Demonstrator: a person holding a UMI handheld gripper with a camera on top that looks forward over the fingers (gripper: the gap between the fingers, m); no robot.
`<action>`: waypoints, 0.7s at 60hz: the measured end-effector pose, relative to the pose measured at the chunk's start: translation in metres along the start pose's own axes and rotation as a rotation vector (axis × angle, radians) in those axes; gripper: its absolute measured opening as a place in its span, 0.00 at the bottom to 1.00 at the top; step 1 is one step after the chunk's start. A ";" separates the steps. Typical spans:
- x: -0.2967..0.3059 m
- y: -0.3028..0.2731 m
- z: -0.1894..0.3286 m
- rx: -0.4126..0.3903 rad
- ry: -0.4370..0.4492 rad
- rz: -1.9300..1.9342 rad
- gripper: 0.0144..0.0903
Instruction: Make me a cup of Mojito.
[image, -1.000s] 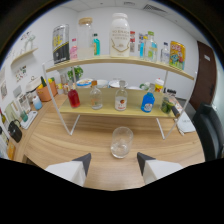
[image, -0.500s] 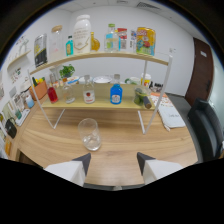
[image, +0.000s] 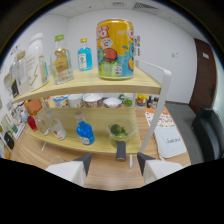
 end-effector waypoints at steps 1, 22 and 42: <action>0.001 -0.001 0.003 -0.004 -0.001 0.002 0.93; 0.019 0.005 0.053 -0.087 0.033 0.058 0.46; 0.019 0.003 0.056 -0.102 0.029 0.086 0.04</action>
